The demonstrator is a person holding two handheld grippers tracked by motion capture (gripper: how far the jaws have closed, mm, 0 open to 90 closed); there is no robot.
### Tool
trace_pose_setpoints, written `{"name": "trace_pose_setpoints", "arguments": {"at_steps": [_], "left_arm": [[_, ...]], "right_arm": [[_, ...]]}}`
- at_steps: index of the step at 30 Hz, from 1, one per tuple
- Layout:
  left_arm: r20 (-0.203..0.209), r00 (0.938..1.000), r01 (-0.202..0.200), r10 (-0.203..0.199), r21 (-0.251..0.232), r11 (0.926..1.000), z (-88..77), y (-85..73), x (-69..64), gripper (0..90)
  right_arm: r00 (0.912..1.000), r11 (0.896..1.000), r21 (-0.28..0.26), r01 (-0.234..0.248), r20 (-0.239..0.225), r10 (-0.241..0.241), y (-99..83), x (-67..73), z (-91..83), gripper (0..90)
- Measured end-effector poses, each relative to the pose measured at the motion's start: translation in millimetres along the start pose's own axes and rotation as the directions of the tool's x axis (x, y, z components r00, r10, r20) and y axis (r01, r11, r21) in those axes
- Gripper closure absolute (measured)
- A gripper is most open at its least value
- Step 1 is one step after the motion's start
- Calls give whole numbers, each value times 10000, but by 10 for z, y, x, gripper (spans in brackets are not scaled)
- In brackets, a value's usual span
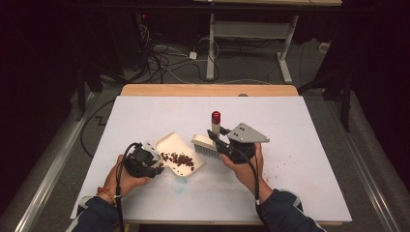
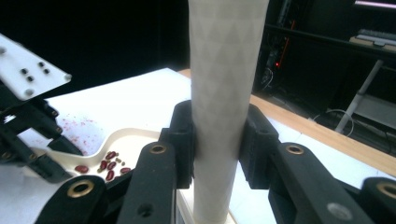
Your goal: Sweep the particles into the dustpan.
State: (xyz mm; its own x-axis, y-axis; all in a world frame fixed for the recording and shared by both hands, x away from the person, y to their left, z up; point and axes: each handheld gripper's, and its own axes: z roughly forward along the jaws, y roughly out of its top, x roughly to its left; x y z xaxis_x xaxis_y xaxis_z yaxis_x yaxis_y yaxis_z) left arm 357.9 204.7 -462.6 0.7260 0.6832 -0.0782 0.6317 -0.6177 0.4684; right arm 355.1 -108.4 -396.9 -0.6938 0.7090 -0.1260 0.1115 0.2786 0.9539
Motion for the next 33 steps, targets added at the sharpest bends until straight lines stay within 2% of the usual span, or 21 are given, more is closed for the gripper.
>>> {"name": "trace_pose_setpoints", "arguments": {"at_steps": [2,7,11,26,30,33], "left_arm": [[-56,9999,-126,126,78,9999,-20,-3,70,636],[-181,9997,-139,141,123,9998,5,-55,203,630],[-150,9999,14,-12,119,9999,33,-79,294,625],[-315,9993,220,-221,-35,9998,-44,-137,400,638],[-360,9982,475,-476,-29,9989,-81,-181,467,638],[-400,9975,580,-582,-62,9983,-116,-197,499,638]], "right_arm": [[10000,10000,-42,59,-58,-59,5,10,-4,698],[9998,10000,20,86,-172,-85,1,34,-7,698],[9995,9998,82,173,-275,-170,2,48,-12,699],[9996,10000,0,99,-255,-99,22,1,-127,699],[9989,9999,-61,101,-468,-103,46,18,-160,699],[9961,9997,-219,-121,-871,101,83,83,-166,699]]}}
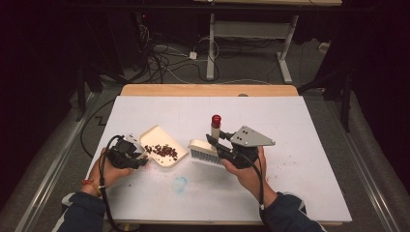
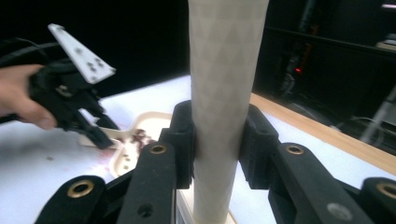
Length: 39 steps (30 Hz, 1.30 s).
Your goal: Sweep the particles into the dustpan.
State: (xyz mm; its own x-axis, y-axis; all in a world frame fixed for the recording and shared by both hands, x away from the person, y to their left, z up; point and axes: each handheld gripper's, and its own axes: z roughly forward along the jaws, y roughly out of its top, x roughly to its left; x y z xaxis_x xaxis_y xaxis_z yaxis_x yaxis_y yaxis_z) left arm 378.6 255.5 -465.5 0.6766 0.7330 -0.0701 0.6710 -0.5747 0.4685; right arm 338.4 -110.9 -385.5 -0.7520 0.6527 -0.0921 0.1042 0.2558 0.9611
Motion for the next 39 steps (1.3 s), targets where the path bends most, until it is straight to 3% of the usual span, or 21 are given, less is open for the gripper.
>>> {"name": "trace_pose_setpoints", "arguments": {"at_steps": [5,9,14,18,23,24,31,36,39], "left_arm": [[-121,9999,81,-81,3,10000,-69,-30,59,638],[-222,9993,288,-288,-22,9996,-98,-76,118,638],[-255,9991,352,-352,-11,9994,-111,-108,166,638],[-217,9992,330,-331,-8,9995,-105,-120,183,638],[-134,9990,433,-434,-22,9991,-109,-178,244,638],[-149,9988,464,-465,-42,9989,-111,-191,260,638],[-281,9972,686,-686,1,9976,-114,-250,345,638],[-96,9960,889,-890,-56,9960,-98,-287,402,638],[-136,9956,926,-927,-80,9957,-101,-293,414,638]], "right_arm": [[9979,9997,-256,37,-641,-53,110,192,41,699],[9910,9984,-561,-38,-1337,-37,227,367,158,699],[9750,9976,-627,289,-2181,-419,339,664,495,699],[9595,9981,-607,85,-2806,-253,400,825,748,699],[9472,9989,-448,123,-3195,-260,404,1006,984,699],[9391,9994,-337,41,-3433,-154,379,1051,1047,699],[9286,9997,-138,195,-3704,-232,275,1192,1200,699],[9291,9999,-98,47,-3698,-80,229,1210,1238,699],[9242,9997,-157,-211,-3816,135,203,1216,1190,699]]}}
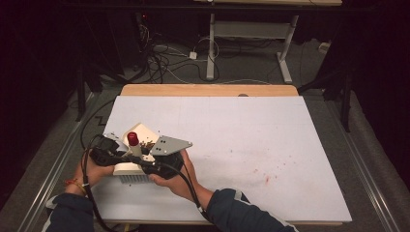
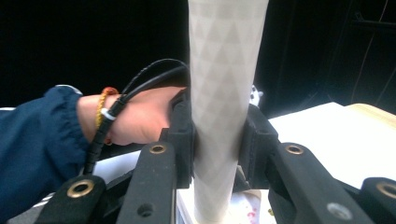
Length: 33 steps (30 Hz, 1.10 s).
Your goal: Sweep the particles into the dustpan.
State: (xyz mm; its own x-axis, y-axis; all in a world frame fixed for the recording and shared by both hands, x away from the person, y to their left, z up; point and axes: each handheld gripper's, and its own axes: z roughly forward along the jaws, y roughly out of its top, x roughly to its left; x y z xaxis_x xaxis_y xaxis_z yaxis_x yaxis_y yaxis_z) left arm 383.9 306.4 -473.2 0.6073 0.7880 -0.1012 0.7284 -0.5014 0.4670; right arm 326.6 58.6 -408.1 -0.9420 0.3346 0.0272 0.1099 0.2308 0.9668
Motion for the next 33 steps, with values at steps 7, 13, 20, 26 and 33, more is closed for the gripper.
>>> {"name": "trace_pose_setpoints", "arguments": {"at_steps": [7,13,20,26,33], "left_arm": [[8,10000,67,-68,37,10000,11,-1,18,638],[-35,10000,65,-65,70,10000,13,3,10,638],[-88,10000,48,-47,107,9999,7,-7,-11,638],[-168,9999,37,-35,138,9999,-21,-13,-39,638],[-282,9995,-139,146,265,9996,-26,-41,-97,638]], "right_arm": [[9989,9984,327,461,5,-461,-58,80,34,699],[9960,9942,656,848,230,-864,-34,100,-39,700],[9891,9849,1066,1363,406,-1412,-50,72,-261,700],[9861,9832,1204,1371,775,-1470,-70,-3,-487,699],[9751,9829,1274,1333,1605,-1530,-118,-156,-787,699]]}}
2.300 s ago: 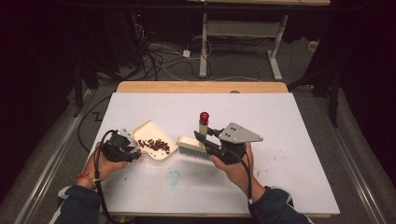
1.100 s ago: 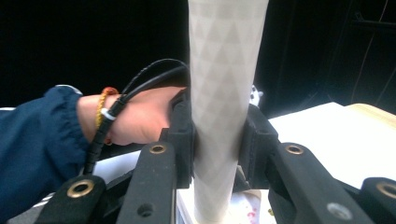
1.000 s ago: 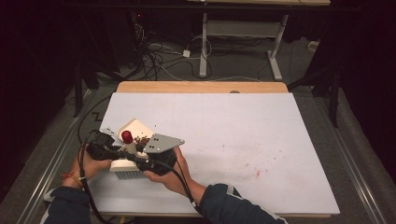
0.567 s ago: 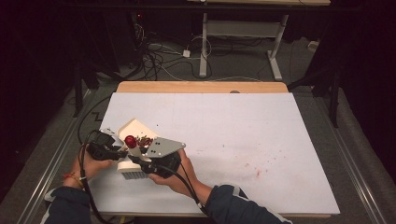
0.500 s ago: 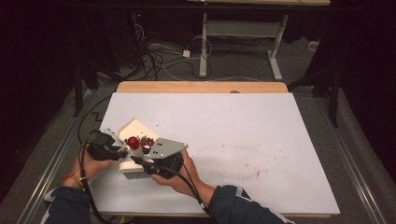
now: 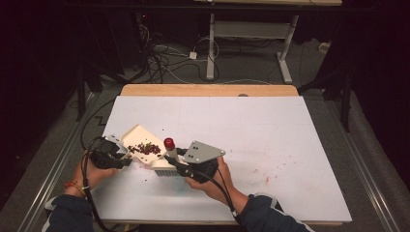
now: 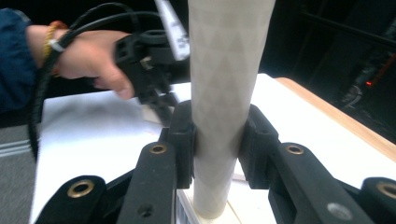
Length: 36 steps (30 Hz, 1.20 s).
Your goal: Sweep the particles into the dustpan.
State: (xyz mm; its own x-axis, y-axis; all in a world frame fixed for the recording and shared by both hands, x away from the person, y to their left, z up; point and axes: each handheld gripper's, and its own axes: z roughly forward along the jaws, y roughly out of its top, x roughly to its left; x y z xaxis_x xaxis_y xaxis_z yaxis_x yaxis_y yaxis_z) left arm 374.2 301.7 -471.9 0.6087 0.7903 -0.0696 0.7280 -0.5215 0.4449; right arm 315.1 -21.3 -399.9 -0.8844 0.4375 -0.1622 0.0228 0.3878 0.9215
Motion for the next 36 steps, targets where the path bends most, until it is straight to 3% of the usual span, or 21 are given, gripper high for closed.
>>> {"name": "trace_pose_setpoints", "arguments": {"at_steps": [5,14,17,21,28,36], "left_arm": [[2,10000,34,-34,-2,10000,-22,-28,2,638],[12,9999,116,-116,-68,9999,1,-30,8,639],[49,9999,122,-121,-106,9999,2,-36,14,639],[79,9999,108,-107,-139,9998,3,-41,18,638],[16,10000,84,-84,-114,9999,1,-45,4,638],[-101,9999,33,-33,-83,10000,-21,-98,-50,638]], "right_arm": [[9986,9973,-547,-499,131,507,31,-74,-98,699],[9964,9946,-971,-378,-795,301,163,186,121,699],[9939,9954,-918,-284,-1089,183,195,286,200,699],[9929,9990,-443,-66,-1192,13,153,359,297,699],[9986,9991,83,416,-338,-413,125,301,222,699],[9989,9991,419,17,473,-37,45,53,21,699]]}}
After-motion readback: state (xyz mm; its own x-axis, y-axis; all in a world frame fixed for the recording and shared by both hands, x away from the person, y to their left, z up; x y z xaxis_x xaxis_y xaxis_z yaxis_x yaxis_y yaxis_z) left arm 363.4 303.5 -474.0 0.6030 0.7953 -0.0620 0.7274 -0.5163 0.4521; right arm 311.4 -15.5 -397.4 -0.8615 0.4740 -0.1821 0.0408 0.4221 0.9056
